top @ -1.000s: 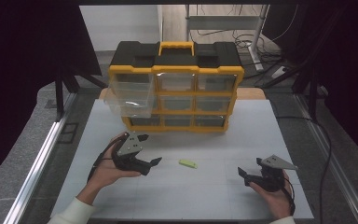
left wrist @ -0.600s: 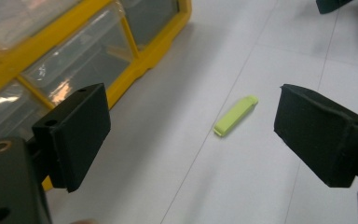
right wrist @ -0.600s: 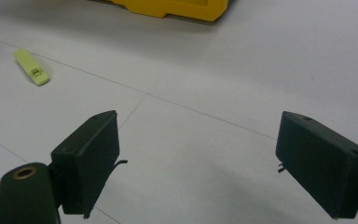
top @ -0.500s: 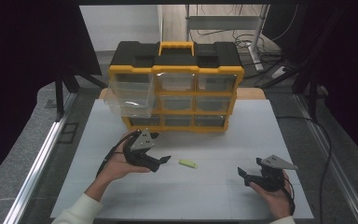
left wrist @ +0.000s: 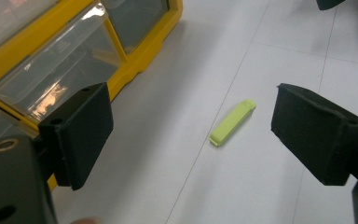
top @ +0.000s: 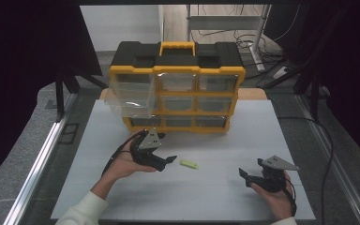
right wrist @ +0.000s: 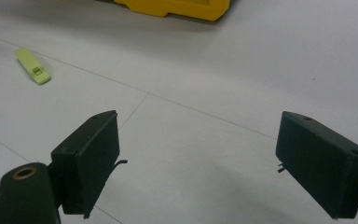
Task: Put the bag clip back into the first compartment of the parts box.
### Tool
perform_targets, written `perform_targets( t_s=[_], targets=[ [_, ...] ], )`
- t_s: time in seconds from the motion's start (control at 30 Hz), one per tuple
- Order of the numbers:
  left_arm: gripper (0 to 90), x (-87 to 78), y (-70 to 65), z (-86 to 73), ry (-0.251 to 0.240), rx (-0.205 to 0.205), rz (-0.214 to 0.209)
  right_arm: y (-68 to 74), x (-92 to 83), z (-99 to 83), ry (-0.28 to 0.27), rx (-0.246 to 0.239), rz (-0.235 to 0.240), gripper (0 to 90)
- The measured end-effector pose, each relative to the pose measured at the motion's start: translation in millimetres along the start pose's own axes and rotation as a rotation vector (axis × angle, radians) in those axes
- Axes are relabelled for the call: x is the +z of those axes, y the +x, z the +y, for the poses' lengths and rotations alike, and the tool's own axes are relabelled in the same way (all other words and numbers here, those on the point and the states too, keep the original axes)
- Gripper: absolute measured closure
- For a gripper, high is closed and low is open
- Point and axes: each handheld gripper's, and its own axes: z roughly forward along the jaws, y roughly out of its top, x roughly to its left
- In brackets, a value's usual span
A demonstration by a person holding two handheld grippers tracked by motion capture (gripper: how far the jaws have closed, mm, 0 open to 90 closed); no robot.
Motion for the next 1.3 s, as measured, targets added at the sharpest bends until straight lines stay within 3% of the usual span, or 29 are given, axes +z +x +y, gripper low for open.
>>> perform_targets(
  t_s=[1.3],
  targets=[
    [14.6,41.4,4.1,7.2,0.055,0.033,-0.069,-0.6,-0.5,0.0,-0.001,0.005,-0.004,13.7]
  ],
)
